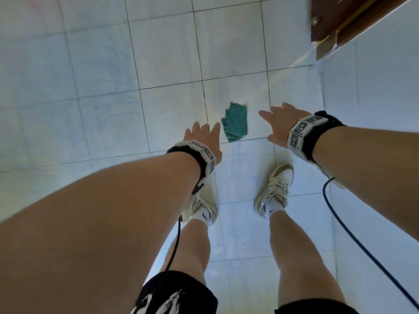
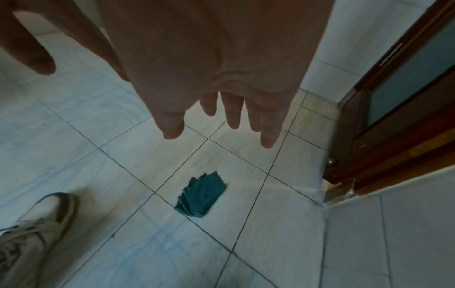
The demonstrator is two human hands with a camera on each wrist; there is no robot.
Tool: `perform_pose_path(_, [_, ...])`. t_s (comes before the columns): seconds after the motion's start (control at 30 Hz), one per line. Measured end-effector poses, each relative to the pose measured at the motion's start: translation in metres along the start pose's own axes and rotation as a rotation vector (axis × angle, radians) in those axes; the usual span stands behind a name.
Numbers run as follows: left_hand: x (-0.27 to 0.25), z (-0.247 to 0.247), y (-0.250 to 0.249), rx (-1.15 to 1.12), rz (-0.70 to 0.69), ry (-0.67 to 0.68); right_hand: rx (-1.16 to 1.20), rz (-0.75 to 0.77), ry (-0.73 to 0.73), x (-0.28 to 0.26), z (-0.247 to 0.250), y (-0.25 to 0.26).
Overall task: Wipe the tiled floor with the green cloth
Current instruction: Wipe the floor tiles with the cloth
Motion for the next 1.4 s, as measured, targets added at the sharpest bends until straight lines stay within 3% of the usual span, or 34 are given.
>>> perform_pose_path(0.3, [-0.052, -0.033, -0.027, 0.043, -0.060, -0.025, 0.009, 0.011, -0.016, -0.063, -0.038, 0.004])
perform_pose_path(0.7, [-0.096, -0.115, -0.056, -0.152, 0.048, -0.078, -0.128, 0.046, -0.059, -0.099, -0.085, -0.005])
perform_pose_path(1.03, [-0.104, -0.159, -0.027, -0.115, 0.023, -0.096, -0.094, 0.037, -0.067, -0.091, -0.112, 0.035])
perform_pose_path(1.4, [-0.029, -0.204, -0.026, -0.150, 0.007, -0.076, 0.046, 0.049, -0.071, -0.006, -0.167, 0.049])
Point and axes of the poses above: each hand's wrist, its own x-axis towards the middle knuckle, its own z-axis out of the back of the hand, y = z × x, the point moved 4 cm from there along x, towards the middle knuckle, and after that the axes turned 10 degrees about y, right-handed, at the moved point
